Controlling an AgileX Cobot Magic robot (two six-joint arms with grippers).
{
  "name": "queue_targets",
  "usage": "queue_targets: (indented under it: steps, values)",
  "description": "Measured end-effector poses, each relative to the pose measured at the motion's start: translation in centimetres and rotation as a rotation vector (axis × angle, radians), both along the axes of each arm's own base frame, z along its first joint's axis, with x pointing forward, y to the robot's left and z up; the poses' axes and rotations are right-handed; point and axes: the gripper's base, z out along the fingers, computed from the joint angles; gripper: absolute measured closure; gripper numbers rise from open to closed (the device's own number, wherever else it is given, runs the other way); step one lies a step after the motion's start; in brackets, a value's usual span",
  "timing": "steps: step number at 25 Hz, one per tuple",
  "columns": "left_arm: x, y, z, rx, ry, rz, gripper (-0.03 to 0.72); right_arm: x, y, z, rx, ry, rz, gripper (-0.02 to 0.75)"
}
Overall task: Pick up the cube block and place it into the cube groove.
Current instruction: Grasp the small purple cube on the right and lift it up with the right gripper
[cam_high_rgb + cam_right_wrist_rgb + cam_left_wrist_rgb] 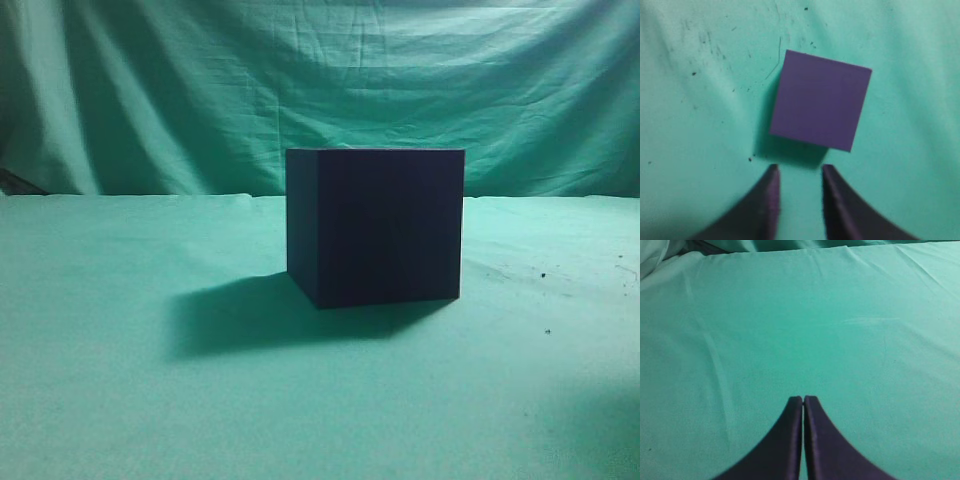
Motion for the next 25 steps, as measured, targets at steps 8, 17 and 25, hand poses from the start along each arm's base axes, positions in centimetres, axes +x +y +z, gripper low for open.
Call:
queue_targets:
  steps: [8, 17, 25]
  values:
    - [0.0, 0.0, 0.0, 0.000, 0.000, 0.000, 0.688, 1.9, 0.3, -2.0, 0.002, -0.025, -0.053, 0.116]
    - [0.0, 0.0, 0.0, 0.000, 0.000, 0.000, 0.688, 3.6, 0.2, -4.6, -0.050, -0.015, -0.074, 0.116]
    - [0.0, 0.0, 0.0, 0.000, 0.000, 0.000, 0.688, 4.0, 0.3, -5.3, -0.053, 0.006, -0.089, 0.295]
